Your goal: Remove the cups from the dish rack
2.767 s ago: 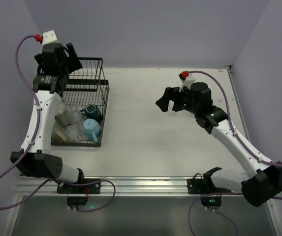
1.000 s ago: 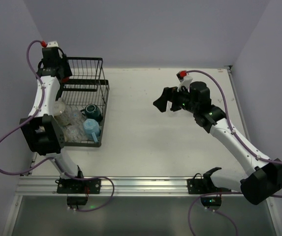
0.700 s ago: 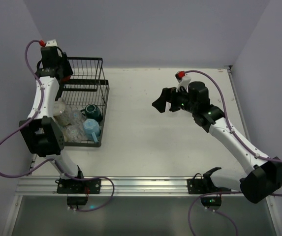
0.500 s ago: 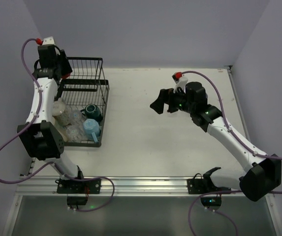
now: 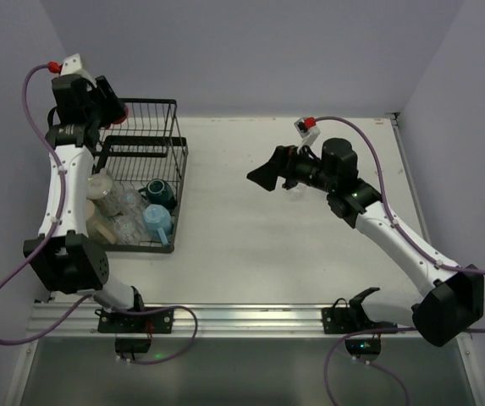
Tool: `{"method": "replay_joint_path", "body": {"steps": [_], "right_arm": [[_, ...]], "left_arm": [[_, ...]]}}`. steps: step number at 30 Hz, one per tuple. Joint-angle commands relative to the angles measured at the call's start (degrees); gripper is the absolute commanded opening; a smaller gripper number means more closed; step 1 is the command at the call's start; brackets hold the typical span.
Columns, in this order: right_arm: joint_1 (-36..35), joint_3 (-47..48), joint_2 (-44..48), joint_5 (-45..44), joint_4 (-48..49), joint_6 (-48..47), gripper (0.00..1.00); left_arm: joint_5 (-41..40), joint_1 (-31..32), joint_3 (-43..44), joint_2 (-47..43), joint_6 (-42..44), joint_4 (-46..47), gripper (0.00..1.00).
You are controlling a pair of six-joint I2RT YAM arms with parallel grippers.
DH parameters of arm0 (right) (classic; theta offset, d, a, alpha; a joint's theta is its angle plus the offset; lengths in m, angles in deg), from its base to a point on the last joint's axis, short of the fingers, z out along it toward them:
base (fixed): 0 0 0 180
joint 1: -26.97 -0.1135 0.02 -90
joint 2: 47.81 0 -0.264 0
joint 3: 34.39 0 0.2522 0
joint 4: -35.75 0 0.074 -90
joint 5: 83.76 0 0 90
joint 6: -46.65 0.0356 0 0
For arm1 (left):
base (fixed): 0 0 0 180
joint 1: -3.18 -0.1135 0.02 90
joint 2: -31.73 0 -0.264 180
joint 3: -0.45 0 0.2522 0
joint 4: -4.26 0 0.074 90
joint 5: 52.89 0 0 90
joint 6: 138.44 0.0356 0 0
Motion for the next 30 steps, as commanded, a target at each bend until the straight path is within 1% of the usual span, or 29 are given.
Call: {"method": "replay_joint_path", "body": {"steps": [1, 4, 7, 10, 11, 13, 14, 15, 16, 17, 18, 19, 21, 23, 24, 25, 28, 30], "right_arm": [[-0.4, -1.0, 1.8, 6.8, 11.8, 6.4, 0.99], [-1.2, -0.4, 0.5, 8.9, 18.1, 10.8, 0.98], [-2.1, 0.7, -0.8, 9.9, 21.4, 12.7, 0.98], [-3.8, 2.8, -2.6, 10.4, 24.2, 14.5, 0.98], [-4.8, 3.2, -3.0, 10.5, 25.1, 15.0, 0.98], [-6.0, 4.4, -4.1, 10.6, 28.2, 15.4, 0.97], [-6.9, 5.0, -4.6, 10.7, 29.0, 15.9, 0.96], [-7.5, 6.2, -5.5, 10.9, 29.6, 15.8, 0.95], [-7.7, 6.8, -5.9, 10.9, 30.5, 15.8, 0.94], [-8.2, 7.3, -6.3, 11.1, 30.8, 15.5, 0.90], [-8.5, 8.2, -6.7, 11.2, 31.2, 15.4, 0.89], [-8.9, 8.7, -7.4, 11.3, 32.1, 15.4, 0.87], [-9.0, 9.8, -8.0, 11.4, 32.3, 14.9, 0.81], [-9.0, 10.4, -8.7, 11.5, 32.2, 14.4, 0.77], [-9.0, 10.9, -9.0, 11.8, 32.0, 14.1, 0.68], [-9.0, 11.2, -9.3, 11.9, 31.8, 13.9, 0.66], [-9.2, 12.3, -9.8, 11.8, 30.3, 12.9, 0.65], [-9.2, 12.6, -9.8, 11.0, 29.5, 12.2, 0.65]], "left_arm": [[6.2, -0.3, -4.3, -9.4, -3.9, 9.4, 0.00], [8.1, -0.3, -9.4, -14.4, -5.7, 13.2, 0.00], [9.8, -0.3, -13.9, -18.3, -6.8, 16.0, 0.00], [14.5, -0.3, -18.2, -21.3, -10.0, 19.5, 0.00], [18.4, 0.0, -19.6, -22.0, -12.8, 20.9, 0.00], [22.2, 0.3, -23.4, -24.0, -15.8, 25.4, 0.00], [25.4, 0.9, -24.5, -24.5, -18.7, 26.3, 0.00], [27.1, 1.1, -25.8, -25.6, -20.3, 31.2, 0.00], [28.6, 1.7, -28.1, -26.3, -22.0, 32.9, 0.00], [30.7, 3.2, -29.3, -26.8, -24.7, 34.6, 0.00], [31.5, 4.2, -31.2, -27.8, -25.8, 37.2, 0.00], [31.8, 6.6, -32.2, -28.5, -27.4, 38.3, 0.00], [31.8, 9.0, -34.6, -30.0, -28.3, 40.6, 0.00], [31.2, 12.7, -36.5, -31.0, -30.4, 42.4, 0.00], [31.3, 13.4, -38.5, -31.9, -31.4, 44.9, 0.00], [31.4, 14.6, -39.6, -32.3, -33.9, 46.4, 0.00], [31.5, 16.3, -43.5, -33.8, -38.4, 52.6, 0.00], [30.6, 17.2, -45.0, -34.7, -39.4, 54.7, 0.00]]}}
